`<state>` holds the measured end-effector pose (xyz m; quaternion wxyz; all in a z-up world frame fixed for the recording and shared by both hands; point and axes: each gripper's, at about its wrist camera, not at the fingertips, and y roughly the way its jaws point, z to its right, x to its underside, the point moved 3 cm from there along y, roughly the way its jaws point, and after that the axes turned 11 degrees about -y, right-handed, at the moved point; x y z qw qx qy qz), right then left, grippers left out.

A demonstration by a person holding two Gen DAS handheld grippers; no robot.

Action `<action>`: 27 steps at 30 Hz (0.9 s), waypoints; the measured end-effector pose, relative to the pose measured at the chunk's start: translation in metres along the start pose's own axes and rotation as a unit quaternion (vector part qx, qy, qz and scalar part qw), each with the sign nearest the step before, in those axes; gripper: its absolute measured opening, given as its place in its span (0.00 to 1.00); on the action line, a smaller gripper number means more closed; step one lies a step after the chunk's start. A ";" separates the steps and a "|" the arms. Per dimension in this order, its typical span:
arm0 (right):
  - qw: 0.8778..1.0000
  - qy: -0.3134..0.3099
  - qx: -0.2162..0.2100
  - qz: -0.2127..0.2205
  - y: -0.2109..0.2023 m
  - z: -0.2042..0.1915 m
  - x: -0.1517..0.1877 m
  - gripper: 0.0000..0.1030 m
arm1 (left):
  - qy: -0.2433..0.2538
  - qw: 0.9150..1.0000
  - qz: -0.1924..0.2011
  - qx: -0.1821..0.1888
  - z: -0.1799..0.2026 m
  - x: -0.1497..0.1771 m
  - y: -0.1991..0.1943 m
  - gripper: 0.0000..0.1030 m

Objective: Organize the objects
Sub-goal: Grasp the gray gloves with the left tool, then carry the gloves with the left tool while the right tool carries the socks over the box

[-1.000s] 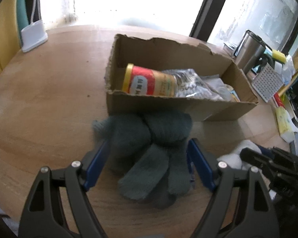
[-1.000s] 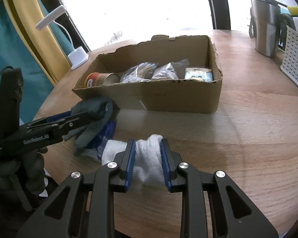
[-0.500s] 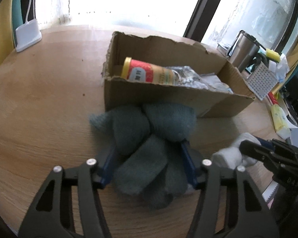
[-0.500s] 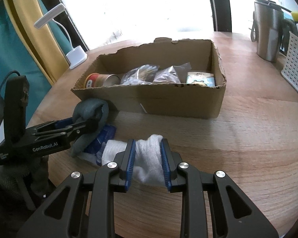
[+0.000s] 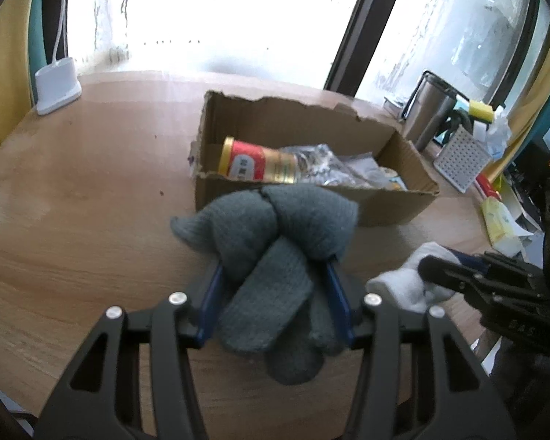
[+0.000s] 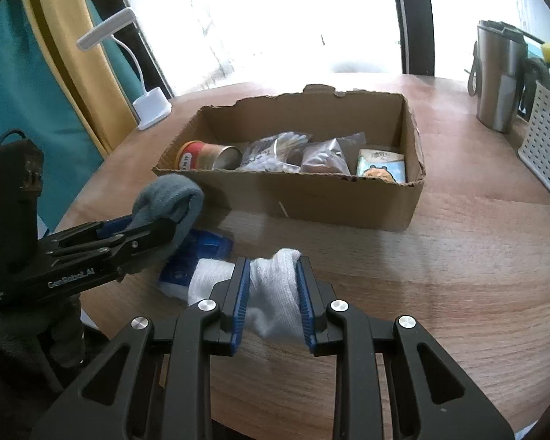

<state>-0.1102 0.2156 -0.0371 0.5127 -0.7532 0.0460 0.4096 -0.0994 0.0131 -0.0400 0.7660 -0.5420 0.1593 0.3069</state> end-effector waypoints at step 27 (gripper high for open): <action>0.999 -0.019 0.014 0.049 -0.032 0.003 -0.032 0.26 | 0.016 0.998 0.067 0.008 0.019 -0.029 -0.050 0.50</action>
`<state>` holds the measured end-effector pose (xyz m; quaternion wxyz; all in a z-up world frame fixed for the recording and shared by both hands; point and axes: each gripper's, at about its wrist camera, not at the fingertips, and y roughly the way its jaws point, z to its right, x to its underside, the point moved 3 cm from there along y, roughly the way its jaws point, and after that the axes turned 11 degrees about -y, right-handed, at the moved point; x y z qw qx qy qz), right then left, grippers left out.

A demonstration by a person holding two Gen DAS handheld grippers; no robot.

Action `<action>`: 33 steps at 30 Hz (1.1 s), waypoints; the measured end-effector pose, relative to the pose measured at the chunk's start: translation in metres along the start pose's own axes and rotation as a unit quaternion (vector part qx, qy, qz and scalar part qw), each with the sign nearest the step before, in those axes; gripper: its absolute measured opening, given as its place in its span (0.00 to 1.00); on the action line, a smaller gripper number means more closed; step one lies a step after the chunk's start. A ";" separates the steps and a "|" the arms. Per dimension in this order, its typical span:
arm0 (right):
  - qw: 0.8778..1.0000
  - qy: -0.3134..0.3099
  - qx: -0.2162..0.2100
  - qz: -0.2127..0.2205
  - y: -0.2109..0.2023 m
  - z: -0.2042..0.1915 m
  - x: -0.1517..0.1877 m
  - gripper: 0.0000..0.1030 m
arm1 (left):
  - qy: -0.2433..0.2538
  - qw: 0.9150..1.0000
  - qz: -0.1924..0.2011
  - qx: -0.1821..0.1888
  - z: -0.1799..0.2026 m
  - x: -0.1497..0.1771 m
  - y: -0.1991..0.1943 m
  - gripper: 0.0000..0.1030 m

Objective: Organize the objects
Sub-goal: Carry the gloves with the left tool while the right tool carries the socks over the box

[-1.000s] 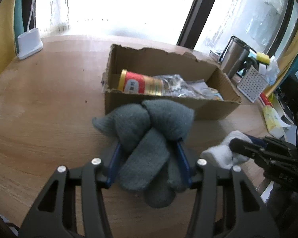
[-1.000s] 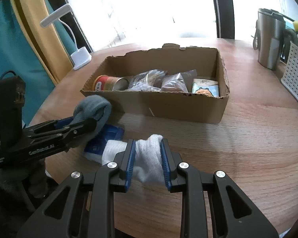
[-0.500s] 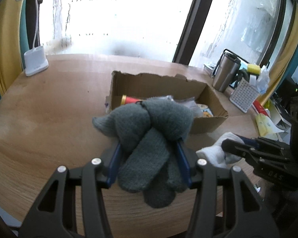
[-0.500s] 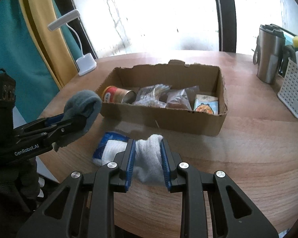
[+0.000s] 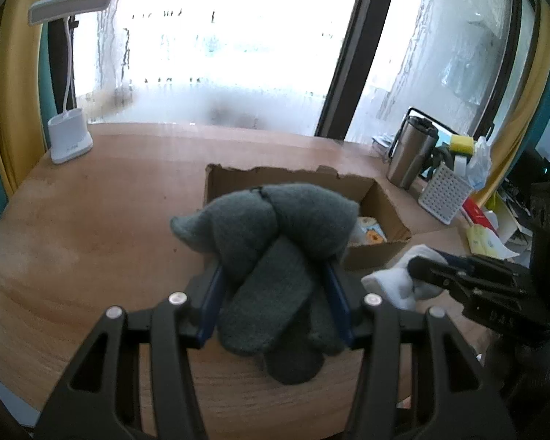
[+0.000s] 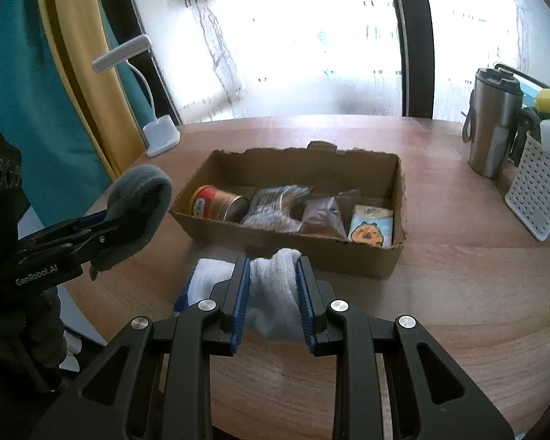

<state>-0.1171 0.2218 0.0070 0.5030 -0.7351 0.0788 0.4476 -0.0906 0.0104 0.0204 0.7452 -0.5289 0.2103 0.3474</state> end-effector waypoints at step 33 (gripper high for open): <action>0.999 0.026 0.018 0.015 0.012 0.043 -0.031 0.26 | 0.010 1.000 -0.010 -0.004 0.009 -0.039 0.040 0.51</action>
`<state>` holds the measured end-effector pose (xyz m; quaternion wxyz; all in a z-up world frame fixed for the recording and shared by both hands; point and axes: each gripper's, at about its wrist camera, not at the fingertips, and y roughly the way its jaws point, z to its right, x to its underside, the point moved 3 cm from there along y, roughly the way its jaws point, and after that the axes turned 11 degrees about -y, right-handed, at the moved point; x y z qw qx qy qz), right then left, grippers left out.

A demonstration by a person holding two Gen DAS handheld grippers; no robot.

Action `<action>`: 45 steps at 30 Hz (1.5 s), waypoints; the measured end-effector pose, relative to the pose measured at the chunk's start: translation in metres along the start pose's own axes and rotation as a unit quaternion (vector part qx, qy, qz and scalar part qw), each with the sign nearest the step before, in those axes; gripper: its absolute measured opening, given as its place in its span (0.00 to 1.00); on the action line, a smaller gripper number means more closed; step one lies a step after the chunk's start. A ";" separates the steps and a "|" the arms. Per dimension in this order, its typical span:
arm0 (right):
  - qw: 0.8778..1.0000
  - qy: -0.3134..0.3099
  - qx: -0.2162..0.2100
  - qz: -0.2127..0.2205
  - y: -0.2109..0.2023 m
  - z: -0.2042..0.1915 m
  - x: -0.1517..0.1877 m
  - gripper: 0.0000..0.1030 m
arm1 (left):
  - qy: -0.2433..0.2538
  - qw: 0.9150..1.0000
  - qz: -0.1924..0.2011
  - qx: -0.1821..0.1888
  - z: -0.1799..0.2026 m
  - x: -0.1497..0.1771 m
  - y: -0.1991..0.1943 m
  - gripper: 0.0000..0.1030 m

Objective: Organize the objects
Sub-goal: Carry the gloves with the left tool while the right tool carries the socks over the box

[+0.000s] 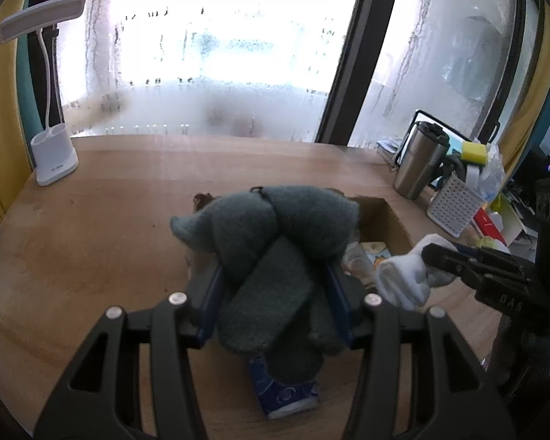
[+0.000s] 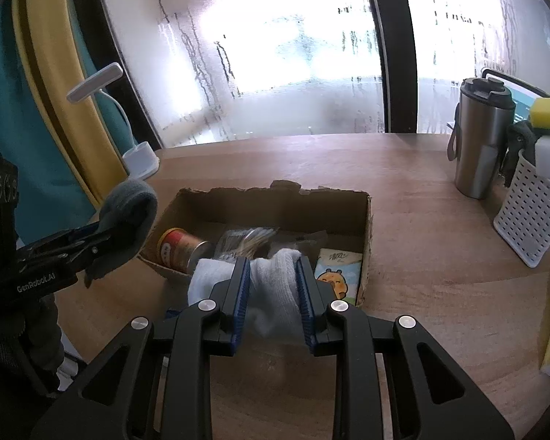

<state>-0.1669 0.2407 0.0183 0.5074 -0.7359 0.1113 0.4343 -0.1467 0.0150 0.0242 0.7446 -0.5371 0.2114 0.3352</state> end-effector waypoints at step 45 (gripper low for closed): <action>1.000 0.022 0.007 -0.014 0.053 0.045 -0.033 0.26 | 0.001 0.999 -0.032 -0.010 -0.006 -0.036 0.074 0.51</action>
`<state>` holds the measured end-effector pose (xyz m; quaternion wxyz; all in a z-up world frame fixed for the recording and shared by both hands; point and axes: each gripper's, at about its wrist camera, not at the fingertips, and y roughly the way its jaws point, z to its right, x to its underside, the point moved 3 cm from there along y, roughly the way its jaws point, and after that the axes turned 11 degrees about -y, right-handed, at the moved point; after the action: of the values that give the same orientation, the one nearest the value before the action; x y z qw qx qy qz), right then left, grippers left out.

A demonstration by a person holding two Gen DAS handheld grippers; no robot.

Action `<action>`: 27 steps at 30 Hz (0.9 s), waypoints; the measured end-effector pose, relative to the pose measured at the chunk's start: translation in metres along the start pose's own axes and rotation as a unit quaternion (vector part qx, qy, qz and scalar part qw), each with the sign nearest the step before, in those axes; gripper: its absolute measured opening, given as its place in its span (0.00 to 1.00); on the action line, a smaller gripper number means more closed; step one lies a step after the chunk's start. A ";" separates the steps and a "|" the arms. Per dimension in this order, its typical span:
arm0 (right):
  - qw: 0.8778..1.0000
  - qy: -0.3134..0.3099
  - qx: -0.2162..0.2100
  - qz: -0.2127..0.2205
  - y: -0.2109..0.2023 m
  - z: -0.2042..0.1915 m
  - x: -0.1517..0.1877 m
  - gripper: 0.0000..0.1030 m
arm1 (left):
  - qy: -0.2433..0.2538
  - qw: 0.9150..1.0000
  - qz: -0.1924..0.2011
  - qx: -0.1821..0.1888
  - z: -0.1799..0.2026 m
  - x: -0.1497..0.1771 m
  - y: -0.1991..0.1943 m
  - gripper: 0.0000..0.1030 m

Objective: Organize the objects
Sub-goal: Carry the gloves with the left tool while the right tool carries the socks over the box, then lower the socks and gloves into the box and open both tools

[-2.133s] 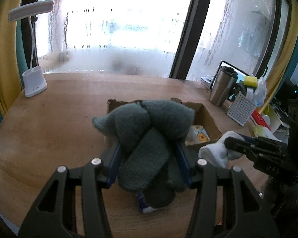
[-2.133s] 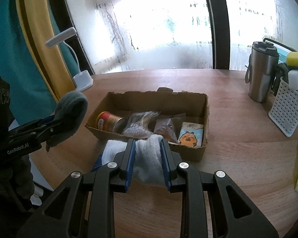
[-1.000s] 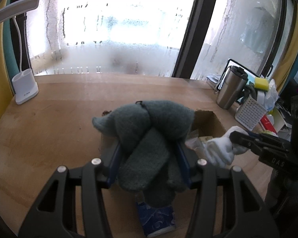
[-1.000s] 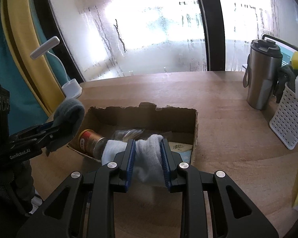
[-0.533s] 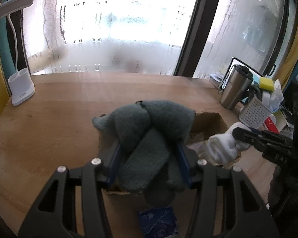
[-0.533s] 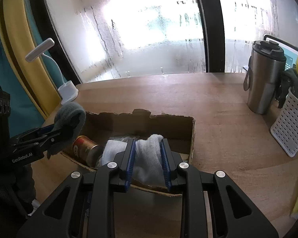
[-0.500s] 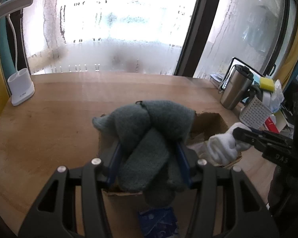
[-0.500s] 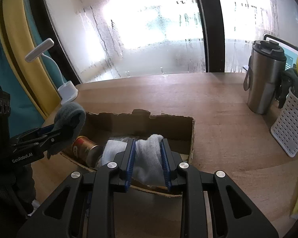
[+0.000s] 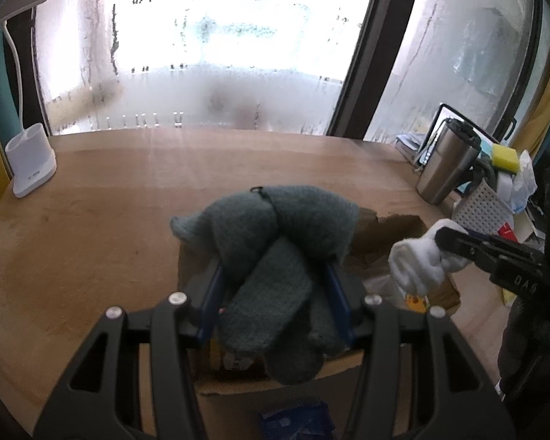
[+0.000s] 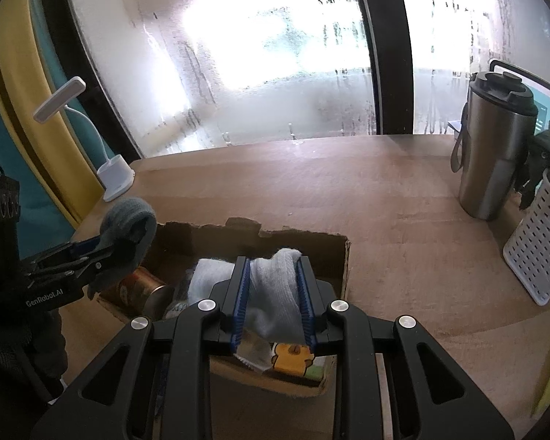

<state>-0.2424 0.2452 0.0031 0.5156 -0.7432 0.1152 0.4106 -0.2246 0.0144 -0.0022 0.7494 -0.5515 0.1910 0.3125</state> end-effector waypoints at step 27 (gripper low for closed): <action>1.000 0.018 0.006 -0.015 0.039 0.019 -0.004 0.29 | -0.015 0.996 -0.080 -0.024 -0.007 0.010 0.051 0.61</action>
<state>-0.2771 0.2436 -0.0228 0.5239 -0.7488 0.1157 0.3891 -0.2517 0.0201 -0.0471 0.7613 -0.5780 0.1280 0.2644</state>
